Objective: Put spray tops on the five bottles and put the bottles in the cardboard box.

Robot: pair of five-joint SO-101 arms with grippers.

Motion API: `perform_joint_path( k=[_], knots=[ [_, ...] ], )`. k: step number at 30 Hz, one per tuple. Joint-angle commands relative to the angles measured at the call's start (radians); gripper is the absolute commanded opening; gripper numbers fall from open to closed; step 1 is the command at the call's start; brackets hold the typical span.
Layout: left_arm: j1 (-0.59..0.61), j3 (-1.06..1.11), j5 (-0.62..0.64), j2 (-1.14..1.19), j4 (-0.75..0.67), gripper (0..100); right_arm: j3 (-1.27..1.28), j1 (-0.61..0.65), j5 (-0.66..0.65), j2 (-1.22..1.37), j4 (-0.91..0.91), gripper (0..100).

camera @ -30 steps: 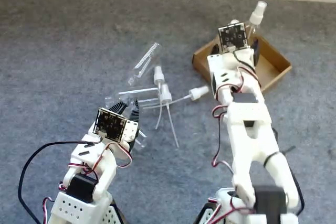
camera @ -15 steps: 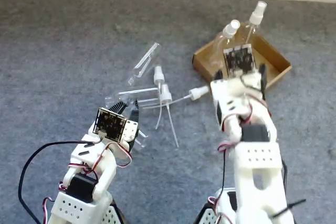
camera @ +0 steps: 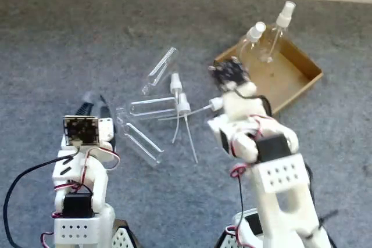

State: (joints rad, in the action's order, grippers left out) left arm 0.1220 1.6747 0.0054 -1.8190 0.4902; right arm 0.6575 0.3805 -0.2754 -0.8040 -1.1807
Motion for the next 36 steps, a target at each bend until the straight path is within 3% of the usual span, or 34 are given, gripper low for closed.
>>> perform_joint_path(
  k=[1, 7, 14, 20, 36],
  knots=[
    [0.079, -0.008, 0.009, -0.008, 0.006, 1, -0.262, 0.104, -0.006, 0.15, -0.11, 36.1],
    [0.354, -0.033, 0.009, -0.01, 0.253, 1, -0.602, 0.306, -0.014, 0.472, -0.291, 36.1],
    [0.544, -0.027, 0.009, -0.01, 0.479, 1, -0.983, 0.418, -0.009, 0.877, -0.458, 36.1],
    [0.705, -0.027, 0.009, -0.01, 0.494, 1, -1.231, 0.496, -0.008, 1.122, -0.484, 36.1],
    [0.722, 0.002, 0.009, -0.01, 0.47, 1, -1.662, 0.575, -0.008, 1.639, -0.49, 36.1]
  ],
)
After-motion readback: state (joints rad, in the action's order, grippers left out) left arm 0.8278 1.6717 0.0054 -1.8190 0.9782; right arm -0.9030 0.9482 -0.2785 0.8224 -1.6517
